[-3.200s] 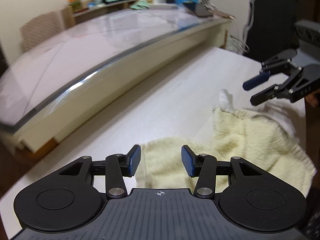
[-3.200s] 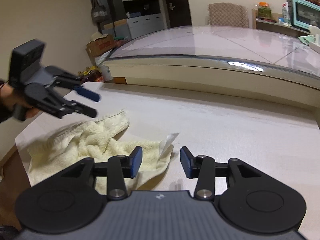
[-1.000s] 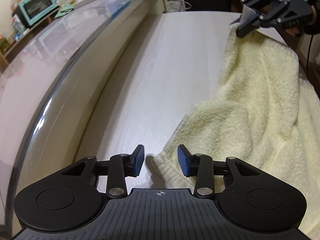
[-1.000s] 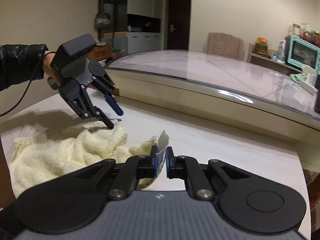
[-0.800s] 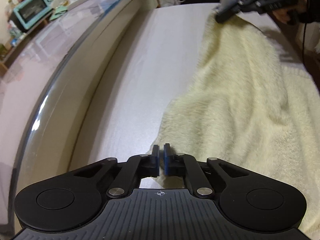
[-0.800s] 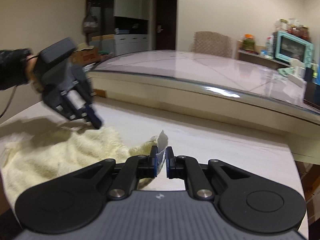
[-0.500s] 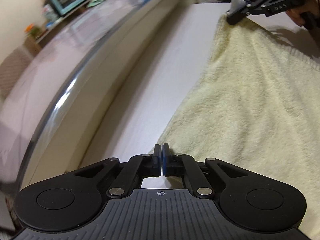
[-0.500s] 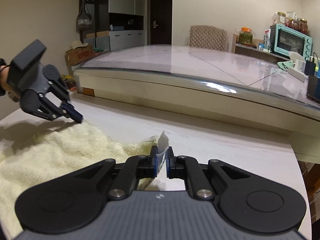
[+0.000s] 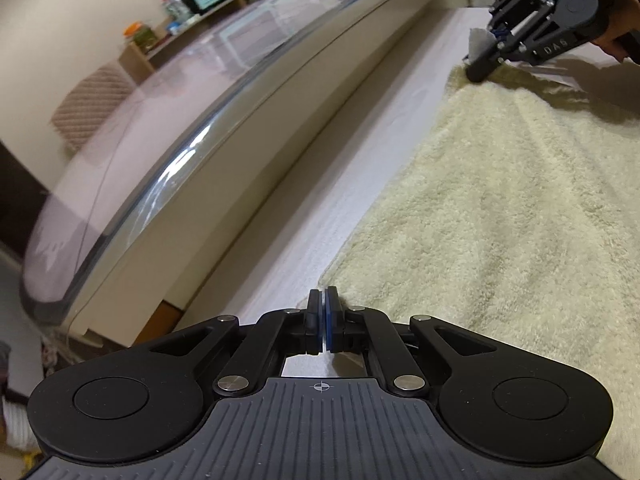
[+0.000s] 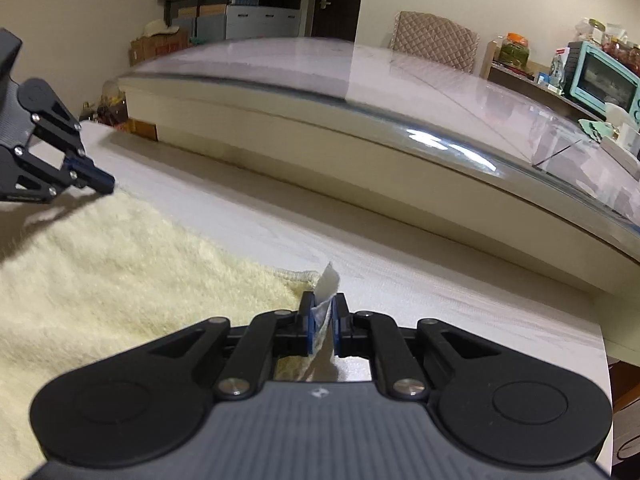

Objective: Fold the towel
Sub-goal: 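Pull the towel corners apart with both grippers to flatten it, then open, then grasp a towel corner with the right gripper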

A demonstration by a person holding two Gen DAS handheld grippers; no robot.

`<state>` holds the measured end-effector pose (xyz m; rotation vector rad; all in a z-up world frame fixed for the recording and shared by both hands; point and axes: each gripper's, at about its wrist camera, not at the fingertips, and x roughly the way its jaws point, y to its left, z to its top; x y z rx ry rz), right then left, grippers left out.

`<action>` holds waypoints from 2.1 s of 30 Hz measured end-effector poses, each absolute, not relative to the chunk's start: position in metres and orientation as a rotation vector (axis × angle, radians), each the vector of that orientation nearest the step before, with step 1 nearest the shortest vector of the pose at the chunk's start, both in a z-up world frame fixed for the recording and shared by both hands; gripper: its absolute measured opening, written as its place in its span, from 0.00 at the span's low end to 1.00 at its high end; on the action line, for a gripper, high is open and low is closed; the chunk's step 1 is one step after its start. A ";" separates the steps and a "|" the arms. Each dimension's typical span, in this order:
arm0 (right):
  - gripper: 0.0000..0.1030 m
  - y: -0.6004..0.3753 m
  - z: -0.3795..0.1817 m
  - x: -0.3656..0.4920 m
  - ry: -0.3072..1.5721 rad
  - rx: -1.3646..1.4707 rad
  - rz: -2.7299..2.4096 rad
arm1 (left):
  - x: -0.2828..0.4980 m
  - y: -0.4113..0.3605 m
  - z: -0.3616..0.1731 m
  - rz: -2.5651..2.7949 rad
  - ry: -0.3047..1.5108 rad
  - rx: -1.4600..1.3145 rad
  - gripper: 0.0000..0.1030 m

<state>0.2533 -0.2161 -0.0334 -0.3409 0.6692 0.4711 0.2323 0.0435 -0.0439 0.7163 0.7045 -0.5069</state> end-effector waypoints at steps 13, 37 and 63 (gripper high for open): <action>0.48 -0.248 0.002 0.188 0.573 -0.263 0.431 | 0.233 0.062 -0.028 -0.396 0.704 0.527 0.10; 0.31 -0.223 -0.012 -0.008 0.539 -0.839 0.745 | 0.115 0.084 -0.004 -0.527 0.742 0.381 0.47; 0.08 -0.207 -0.051 -0.016 0.395 -1.171 0.715 | 0.095 0.099 -0.011 -0.577 0.811 0.397 0.53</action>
